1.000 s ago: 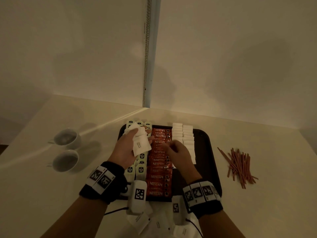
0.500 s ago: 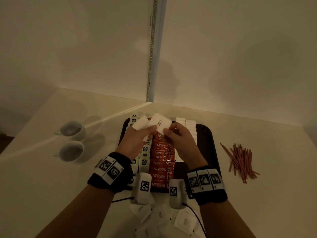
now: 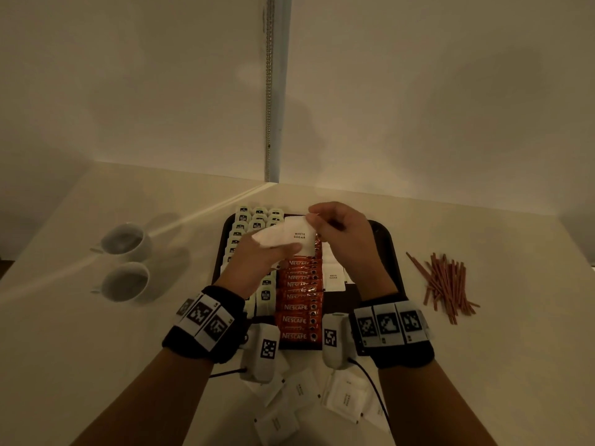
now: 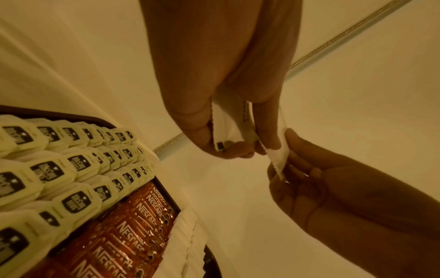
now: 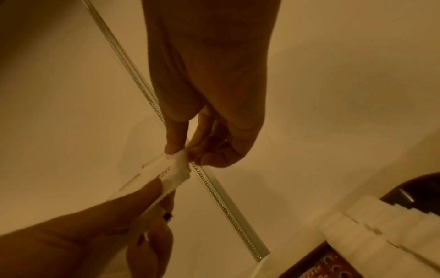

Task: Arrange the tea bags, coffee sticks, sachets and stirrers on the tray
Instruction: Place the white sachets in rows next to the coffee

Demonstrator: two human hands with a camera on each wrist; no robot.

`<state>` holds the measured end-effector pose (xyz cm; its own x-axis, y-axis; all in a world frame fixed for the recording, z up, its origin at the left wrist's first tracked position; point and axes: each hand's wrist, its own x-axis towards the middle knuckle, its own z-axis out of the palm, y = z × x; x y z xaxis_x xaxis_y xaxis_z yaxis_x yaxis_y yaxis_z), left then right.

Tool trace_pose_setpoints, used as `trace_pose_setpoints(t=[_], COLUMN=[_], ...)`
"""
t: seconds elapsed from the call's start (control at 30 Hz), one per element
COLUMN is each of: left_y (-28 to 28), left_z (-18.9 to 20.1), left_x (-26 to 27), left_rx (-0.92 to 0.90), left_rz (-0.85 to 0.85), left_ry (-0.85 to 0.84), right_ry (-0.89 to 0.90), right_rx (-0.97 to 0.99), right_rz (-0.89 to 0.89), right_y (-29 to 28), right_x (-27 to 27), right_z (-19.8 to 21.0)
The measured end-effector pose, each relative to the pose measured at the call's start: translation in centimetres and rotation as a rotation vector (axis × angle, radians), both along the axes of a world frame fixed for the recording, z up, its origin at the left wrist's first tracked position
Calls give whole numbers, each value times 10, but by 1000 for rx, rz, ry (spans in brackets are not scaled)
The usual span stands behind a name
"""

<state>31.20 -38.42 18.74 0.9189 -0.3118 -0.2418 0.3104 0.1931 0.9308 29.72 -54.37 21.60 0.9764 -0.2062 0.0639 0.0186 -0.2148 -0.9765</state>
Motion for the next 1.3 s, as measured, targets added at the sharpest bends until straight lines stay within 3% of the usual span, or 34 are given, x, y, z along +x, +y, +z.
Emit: trace_pose_setpoints(t=[0.17,0.3,0.43,0.57,0.7,0.87,1.1,1.3], left_y=[-7,-9,-7,-1,5,11,14,14], left_z=[-4,-6,-4,-2,-2,-5,-4,-3], left_x=[-2,-2,4,9,10,12,12,12], left_rx=[17,-7,-83,-234,-276,-209,-195,-296], left_rz=[25,88,76,126,180,153,126,145], left_ry=[-26,-2,115,273,298,275,292,323], right_ry=[97,157,173,190,332,535,590,550], right_rx=[89,100,138,197,58,-428,-446,-457], right_rz=[-27,105,129,-11,-233,-286,-278,-364], right_y=[-1,-5,-17,-53,-91,-118,-118,-112], right_x=[0,-7,-12,-17,-20,-28,-31,-25], right_z=[-2,-8,-17,-36,-75,-129,-148,-152])
